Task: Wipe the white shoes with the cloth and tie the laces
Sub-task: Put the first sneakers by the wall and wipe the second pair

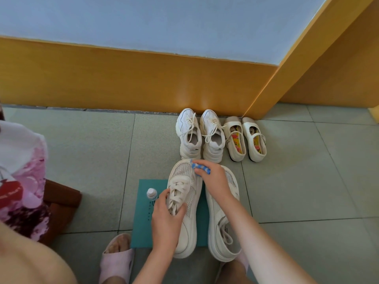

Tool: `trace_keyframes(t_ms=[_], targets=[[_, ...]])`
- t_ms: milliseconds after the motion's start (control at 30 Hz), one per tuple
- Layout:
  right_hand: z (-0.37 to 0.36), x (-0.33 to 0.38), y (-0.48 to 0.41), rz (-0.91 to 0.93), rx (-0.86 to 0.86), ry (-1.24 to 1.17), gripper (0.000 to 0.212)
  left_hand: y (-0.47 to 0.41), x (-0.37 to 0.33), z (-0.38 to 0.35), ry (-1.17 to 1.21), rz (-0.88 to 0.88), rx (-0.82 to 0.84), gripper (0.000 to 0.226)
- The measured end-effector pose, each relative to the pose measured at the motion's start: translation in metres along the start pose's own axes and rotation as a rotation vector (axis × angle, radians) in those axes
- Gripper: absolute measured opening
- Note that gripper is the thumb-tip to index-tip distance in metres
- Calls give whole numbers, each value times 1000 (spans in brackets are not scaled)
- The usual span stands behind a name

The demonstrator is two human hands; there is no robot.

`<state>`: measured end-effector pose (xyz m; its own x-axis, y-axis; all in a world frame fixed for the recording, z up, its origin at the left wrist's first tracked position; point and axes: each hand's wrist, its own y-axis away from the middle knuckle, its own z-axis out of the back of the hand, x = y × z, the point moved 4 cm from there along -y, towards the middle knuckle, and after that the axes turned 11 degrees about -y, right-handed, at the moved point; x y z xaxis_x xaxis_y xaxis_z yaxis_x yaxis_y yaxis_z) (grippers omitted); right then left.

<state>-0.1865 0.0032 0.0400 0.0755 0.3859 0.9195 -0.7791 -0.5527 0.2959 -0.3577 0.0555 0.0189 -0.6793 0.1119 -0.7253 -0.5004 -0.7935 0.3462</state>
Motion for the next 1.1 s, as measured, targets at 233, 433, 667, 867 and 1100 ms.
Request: trace_keyframes(t_ms=[233, 433, 667, 867, 1100], targets=[[8, -11, 33, -49, 37, 0, 28, 1, 0, 0, 2, 2, 0, 57], [26, 26, -18, -8, 114, 88, 26, 2, -2, 0, 14, 13, -1, 57], [-32, 54, -70, 41, 495, 426, 27, 3, -2, 2, 24, 16, -10, 57], [-31, 38, -72, 34, 534, 526, 26, 4, -3, 1, 36, 28, -13, 57], [-5, 25, -46, -16, 346, 298, 27, 5, -4, 1, 18, -5, -30, 52]])
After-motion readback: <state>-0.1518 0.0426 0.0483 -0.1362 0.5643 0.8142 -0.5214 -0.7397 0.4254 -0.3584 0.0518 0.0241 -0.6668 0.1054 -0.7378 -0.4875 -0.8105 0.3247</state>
